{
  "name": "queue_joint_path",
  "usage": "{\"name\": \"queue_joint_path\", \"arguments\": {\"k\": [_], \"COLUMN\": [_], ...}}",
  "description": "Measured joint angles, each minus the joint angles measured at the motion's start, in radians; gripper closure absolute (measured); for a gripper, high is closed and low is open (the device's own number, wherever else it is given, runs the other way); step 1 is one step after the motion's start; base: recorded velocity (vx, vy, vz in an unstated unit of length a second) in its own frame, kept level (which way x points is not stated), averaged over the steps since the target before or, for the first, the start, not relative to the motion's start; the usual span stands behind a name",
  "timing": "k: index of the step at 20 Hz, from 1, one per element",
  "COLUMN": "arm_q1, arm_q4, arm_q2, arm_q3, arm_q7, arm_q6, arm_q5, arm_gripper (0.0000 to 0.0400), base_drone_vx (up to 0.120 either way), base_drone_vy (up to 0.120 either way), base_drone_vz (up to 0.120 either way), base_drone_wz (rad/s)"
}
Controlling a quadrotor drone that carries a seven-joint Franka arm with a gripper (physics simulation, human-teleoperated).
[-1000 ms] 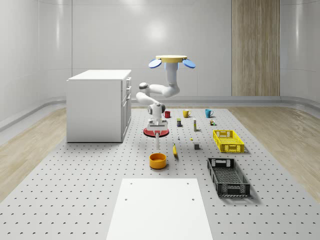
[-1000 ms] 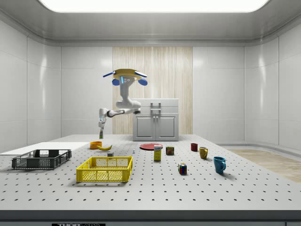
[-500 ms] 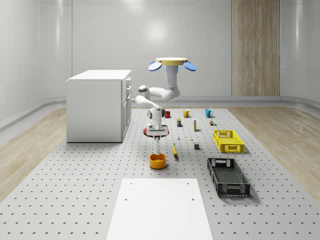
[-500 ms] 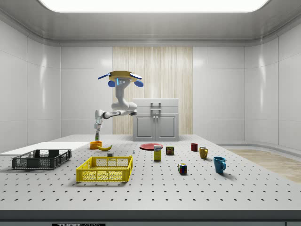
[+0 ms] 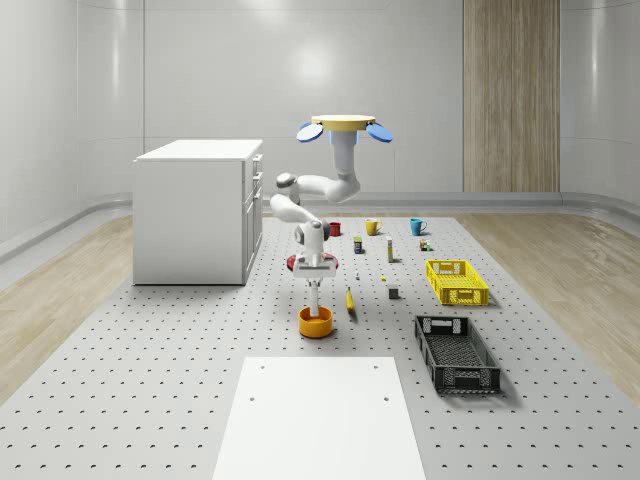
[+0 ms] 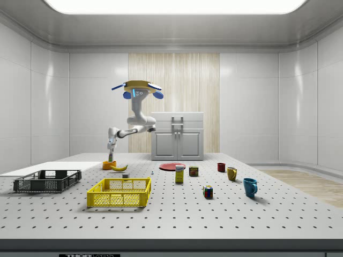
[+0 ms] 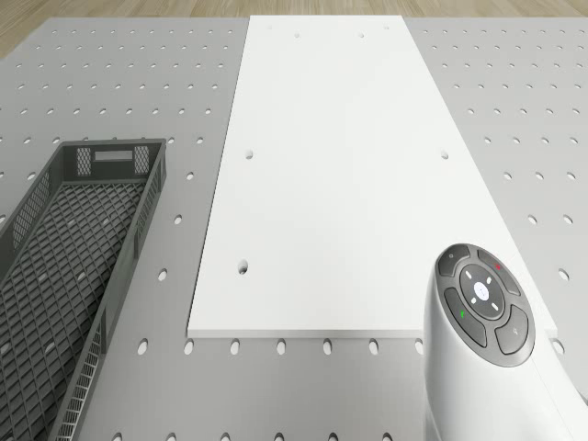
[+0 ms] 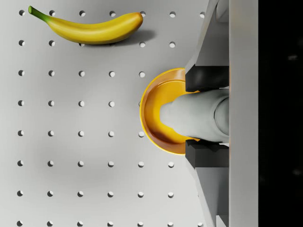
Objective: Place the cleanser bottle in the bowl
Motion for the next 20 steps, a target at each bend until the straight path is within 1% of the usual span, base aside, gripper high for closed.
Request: {"name": "queue_joint_path", "arguments": {"k": [13, 14, 15, 16, 18, 20], "arm_q1": [-0.037, -0.039, -0.04, -0.04, -0.039, -0.034], "arm_q4": [0.066, 0.069, 0.072, 0.073, 0.07, 0.063], "arm_q2": [0.033, 0.035, 0.036, 0.037, 0.037, 0.034], "arm_q3": [-0.096, -0.1, -0.103, -0.105, -0.102, -0.092], "arm_q7": [0.005, 0.005, 0.006, 0.007, 0.009, 0.009], "arm_q6": [0.049, 0.05, 0.052, 0.053, 0.05, 0.044], "arm_q5": [-0.087, -0.09, -0.093, -0.095, -0.092, -0.083], "arm_gripper": [0.0254, 0.0198, 0.0154, 0.012, 0.0073, 0.0044], "base_drone_vx": [0.0, 0.0, 0.0, 0.0, 0.0, 0.0], "base_drone_vy": [0.0, 0.0, 0.0, 0.0, 0.0, 0.0], "base_drone_vz": [0.0, 0.0, 0.0, 0.0, 0.0, 0.0], "base_drone_wz": [0.0, 0.0, 0.0, 0.0, 0.0, 0.0]}}
